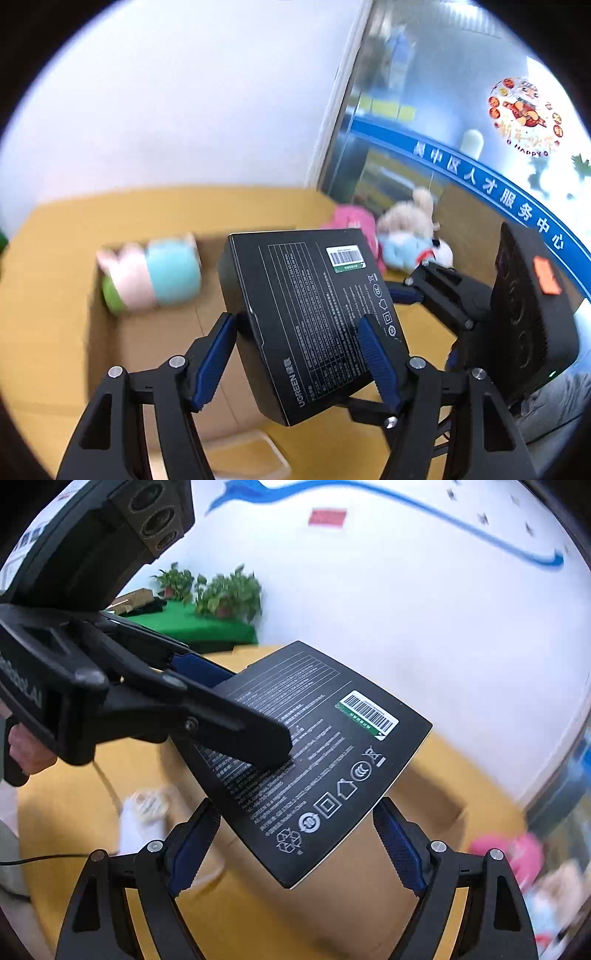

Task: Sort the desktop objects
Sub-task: 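Carry the black box with the right gripper and release it inside the cardboard box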

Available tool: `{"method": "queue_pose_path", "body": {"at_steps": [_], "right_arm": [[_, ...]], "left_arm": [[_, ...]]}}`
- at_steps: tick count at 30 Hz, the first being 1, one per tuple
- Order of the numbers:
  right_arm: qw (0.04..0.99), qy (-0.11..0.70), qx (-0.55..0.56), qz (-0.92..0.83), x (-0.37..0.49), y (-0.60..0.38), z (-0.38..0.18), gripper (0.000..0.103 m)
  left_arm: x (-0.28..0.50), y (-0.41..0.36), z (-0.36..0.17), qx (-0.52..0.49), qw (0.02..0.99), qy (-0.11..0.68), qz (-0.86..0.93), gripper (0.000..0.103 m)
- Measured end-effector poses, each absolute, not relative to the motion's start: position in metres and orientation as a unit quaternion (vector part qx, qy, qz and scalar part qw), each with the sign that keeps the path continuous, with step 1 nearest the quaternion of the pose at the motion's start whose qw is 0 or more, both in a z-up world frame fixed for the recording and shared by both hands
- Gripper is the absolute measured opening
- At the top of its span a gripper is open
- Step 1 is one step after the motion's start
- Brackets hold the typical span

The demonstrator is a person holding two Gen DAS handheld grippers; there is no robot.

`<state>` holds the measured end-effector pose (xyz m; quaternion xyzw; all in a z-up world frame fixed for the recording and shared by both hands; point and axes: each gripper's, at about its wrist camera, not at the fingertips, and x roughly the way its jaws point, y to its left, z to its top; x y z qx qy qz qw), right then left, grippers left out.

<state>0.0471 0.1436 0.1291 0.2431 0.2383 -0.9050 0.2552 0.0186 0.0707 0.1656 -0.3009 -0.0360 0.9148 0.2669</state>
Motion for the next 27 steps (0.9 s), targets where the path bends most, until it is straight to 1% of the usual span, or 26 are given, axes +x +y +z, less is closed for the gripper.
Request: {"method": "queue_pose_path", "body": {"at_steps": [3, 7, 10, 13, 17, 27], "right_arm": [[0.253, 0.26, 0.215, -0.907, 0.025, 0.139, 0.16, 0.084], [0.256, 0.257, 0.21, -0.908, -0.005, 0.14, 0.186, 0.084], [0.262, 0.243, 0.225, -0.907, -0.042, 0.142, 0.196, 0.084], [0.264, 0.236, 0.246, -0.902, -0.08, 0.145, 0.194, 0.084], [0.269, 0.215, 0.286, -0.894, -0.127, 0.158, 0.172, 0.084], [0.293, 0.138, 0.43, -0.843, -0.232, 0.198, 0.055, 0.084]], "left_arm": [[-0.003, 0.066, 0.191, -0.281, 0.263, -0.041, 0.922, 0.068], [-0.039, 0.06, 0.211, -0.275, 0.264, -0.041, 0.924, 0.068], [-0.067, 0.063, 0.219, -0.275, 0.254, -0.037, 0.927, 0.068], [-0.1, 0.066, 0.216, -0.289, 0.246, -0.045, 0.924, 0.068], [-0.155, 0.076, 0.188, -0.334, 0.247, -0.056, 0.908, 0.068], [-0.253, 0.113, 0.075, -0.463, 0.206, -0.079, 0.859, 0.067]]}}
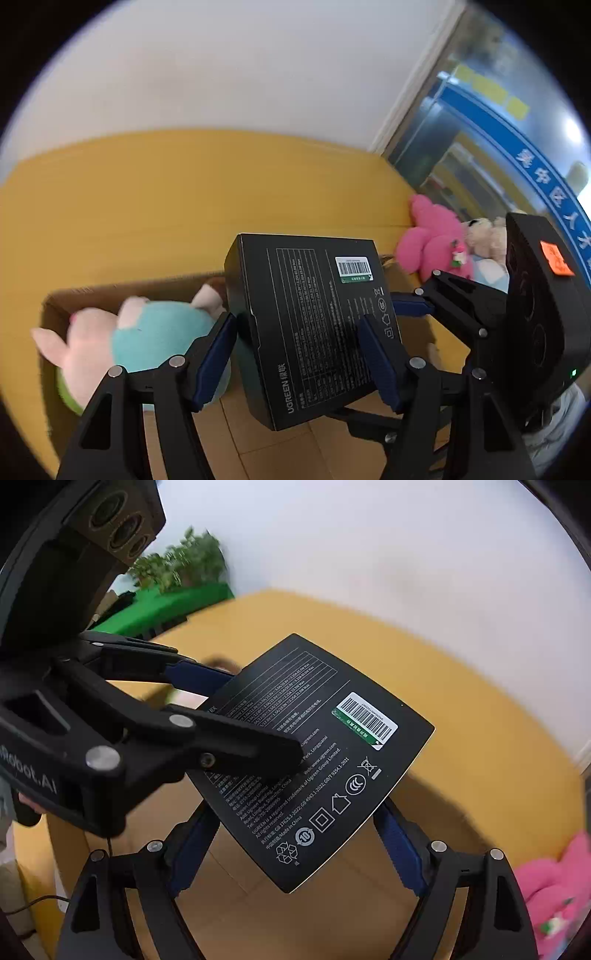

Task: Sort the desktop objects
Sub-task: 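Carry the black box with the right gripper and release it inside the cardboard box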

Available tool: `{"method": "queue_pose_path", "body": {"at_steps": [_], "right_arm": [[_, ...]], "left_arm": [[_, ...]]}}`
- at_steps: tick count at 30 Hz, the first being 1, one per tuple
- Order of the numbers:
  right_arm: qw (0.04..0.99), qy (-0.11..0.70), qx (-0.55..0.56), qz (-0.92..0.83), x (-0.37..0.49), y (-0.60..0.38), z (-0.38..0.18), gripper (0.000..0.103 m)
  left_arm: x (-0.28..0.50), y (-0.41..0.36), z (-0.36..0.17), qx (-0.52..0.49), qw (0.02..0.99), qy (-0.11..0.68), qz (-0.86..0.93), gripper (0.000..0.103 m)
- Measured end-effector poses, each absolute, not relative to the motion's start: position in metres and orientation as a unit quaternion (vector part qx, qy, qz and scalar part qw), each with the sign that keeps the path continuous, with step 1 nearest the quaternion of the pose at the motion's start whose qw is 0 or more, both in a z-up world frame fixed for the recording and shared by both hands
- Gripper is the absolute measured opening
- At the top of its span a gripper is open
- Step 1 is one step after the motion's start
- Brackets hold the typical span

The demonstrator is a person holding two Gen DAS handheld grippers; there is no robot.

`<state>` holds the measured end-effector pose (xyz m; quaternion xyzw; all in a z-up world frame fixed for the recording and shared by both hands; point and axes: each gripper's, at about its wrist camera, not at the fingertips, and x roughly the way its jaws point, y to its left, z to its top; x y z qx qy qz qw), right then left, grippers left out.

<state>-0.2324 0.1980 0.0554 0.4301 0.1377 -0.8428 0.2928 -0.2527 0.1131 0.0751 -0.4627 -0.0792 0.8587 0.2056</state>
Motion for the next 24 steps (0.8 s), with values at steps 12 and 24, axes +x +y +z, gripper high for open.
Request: {"method": "queue_pose_path", "body": {"at_steps": [12, 24], "right_arm": [[0.273, 0.1, 0.516, -0.805, -0.278, 0.225, -0.018, 0.083], [0.217, 0.104, 0.487, -0.839, -0.227, 0.234, 0.02, 0.099]], "left_arm": [[-0.283, 0.159, 0.014, -0.536, 0.186, -0.06, 0.821, 0.058], [-0.239, 0.128, 0.062, -0.467, 0.148, -0.02, 0.871, 0.057]]}}
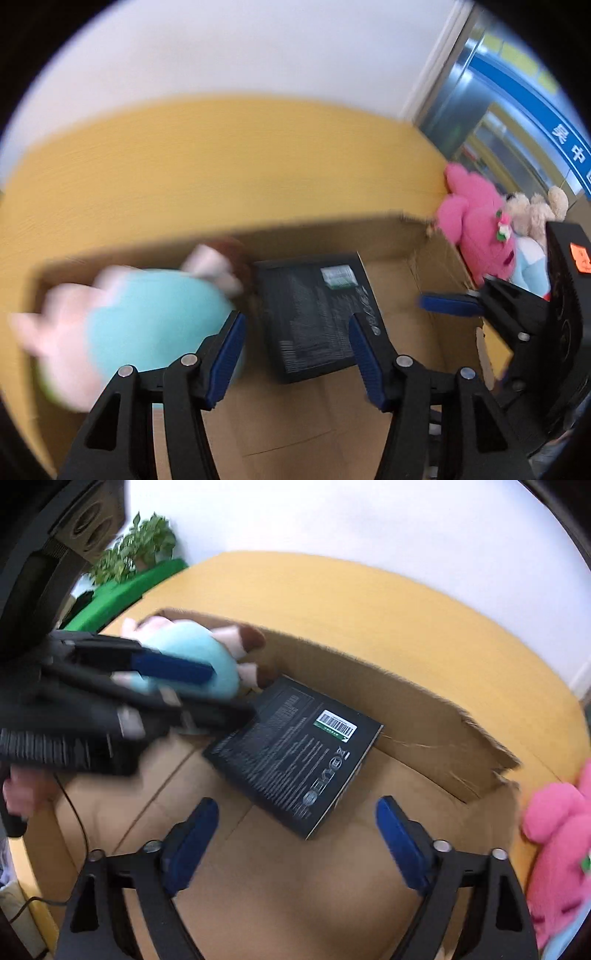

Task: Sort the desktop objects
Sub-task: 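Carry the black box with the right gripper and release it inside the cardboard box, then withdraw the right gripper and move it toward the black sunglasses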

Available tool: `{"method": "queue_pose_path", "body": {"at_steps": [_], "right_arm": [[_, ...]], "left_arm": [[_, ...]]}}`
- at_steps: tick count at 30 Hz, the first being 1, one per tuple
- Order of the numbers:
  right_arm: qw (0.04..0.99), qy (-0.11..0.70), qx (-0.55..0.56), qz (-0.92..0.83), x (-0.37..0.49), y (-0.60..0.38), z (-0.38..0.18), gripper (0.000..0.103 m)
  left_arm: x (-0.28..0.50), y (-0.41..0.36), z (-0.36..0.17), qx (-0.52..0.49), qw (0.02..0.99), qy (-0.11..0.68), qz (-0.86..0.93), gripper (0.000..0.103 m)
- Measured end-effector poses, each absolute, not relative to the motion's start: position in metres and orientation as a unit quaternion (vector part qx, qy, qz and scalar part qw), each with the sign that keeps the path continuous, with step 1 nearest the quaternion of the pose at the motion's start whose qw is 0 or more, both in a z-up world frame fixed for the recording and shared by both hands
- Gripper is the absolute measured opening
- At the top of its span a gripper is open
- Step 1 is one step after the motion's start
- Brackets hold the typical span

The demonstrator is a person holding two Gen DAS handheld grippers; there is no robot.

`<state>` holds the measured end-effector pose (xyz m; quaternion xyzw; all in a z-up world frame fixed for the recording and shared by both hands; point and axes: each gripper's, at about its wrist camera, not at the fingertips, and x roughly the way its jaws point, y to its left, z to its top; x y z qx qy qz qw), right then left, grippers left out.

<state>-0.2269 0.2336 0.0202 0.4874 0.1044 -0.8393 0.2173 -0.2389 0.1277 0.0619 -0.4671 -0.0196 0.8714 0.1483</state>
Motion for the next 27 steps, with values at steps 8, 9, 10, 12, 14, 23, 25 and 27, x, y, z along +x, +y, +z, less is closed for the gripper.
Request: {"method": "queue_pose_path", "body": {"at_steps": [8, 9, 10, 12, 14, 23, 25, 27], "right_arm": [[0.177, 0.14, 0.365, -0.903, -0.09, 0.227, 0.104, 0.103], [0.168, 0.141, 0.358, -0.908, -0.072, 0.221, 0.114, 0.103], [0.164, 0.139, 0.348, -0.912, -0.057, 0.216, 0.122, 0.103], [0.167, 0.122, 0.321, -0.924, -0.027, 0.214, 0.142, 0.103], [0.172, 0.09, 0.3, -0.934, -0.004, 0.206, 0.159, 0.103], [0.145, 0.053, 0.278, -0.948, 0.071, 0.183, 0.164, 0.103], [0.135, 0.052, 0.275, -0.951, 0.079, 0.18, 0.157, 0.103], [0.132, 0.056, 0.276, -0.95, 0.084, 0.178, 0.151, 0.103]], "left_arm": [[-0.08, 0.064, 0.167, -0.274, 0.096, 0.018, 0.957, 0.079], [-0.063, 0.059, 0.176, -0.255, 0.087, 0.019, 0.963, 0.08], [-0.044, 0.052, 0.184, -0.236, 0.079, 0.022, 0.968, 0.08], [-0.003, 0.039, 0.199, -0.203, 0.068, 0.027, 0.976, 0.084], [0.028, 0.029, 0.206, -0.189, 0.059, 0.025, 0.98, 0.085], [0.116, 0.017, 0.183, -0.147, 0.008, 0.029, 0.989, 0.091], [0.119, 0.022, 0.174, -0.163, 0.018, 0.015, 0.986, 0.091], [0.121, 0.025, 0.165, -0.179, 0.011, 0.006, 0.984, 0.091]]}}
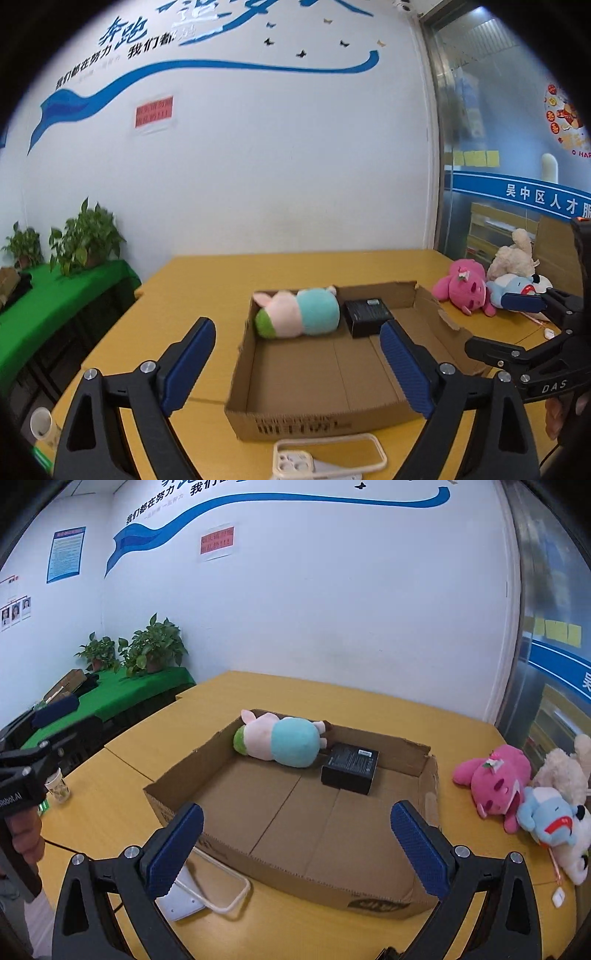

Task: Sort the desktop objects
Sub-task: 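Withdraw the right gripper and move it toward the black sunglasses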

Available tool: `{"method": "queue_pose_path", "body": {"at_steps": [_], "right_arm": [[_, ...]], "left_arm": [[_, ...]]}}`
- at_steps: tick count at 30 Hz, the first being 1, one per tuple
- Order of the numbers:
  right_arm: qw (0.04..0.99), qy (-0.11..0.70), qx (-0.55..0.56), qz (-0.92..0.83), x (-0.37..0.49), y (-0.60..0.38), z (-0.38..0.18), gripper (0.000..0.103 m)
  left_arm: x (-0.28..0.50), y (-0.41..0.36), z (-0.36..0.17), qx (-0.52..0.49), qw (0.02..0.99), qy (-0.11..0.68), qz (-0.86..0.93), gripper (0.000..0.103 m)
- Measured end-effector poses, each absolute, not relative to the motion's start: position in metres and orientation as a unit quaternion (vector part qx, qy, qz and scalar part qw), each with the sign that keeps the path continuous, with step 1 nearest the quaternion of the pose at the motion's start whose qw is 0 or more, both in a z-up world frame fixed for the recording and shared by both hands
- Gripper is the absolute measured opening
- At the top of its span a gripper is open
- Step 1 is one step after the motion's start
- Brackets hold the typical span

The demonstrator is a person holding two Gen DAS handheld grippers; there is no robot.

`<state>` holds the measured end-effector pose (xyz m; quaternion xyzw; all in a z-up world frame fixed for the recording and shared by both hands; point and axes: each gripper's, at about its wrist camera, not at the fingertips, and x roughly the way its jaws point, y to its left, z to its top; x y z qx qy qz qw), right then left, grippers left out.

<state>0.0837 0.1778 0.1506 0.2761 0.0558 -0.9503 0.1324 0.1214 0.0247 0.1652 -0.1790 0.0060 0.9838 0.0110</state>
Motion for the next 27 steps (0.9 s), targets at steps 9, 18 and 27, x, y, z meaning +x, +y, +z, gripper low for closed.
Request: {"method": "queue_pose_path", "body": {"at_steps": [9, 18, 27], "right_arm": [[0.088, 0.049, 0.306, -0.947, 0.097, 0.166, 0.12, 0.103], [0.065, 0.068, 0.299, -0.95, 0.116, 0.173, 0.105, 0.103], [0.051, 0.056, 0.308, -0.948, 0.113, 0.204, 0.091, 0.103]], "left_arm": [[0.122, 0.025, 0.135, -0.215, -0.011, -0.013, 0.976, 0.091], [0.112, 0.049, 0.115, -0.251, 0.03, 0.009, 0.968, 0.091], [0.098, 0.069, 0.099, -0.277, 0.046, -0.018, 0.96, 0.091]]}}
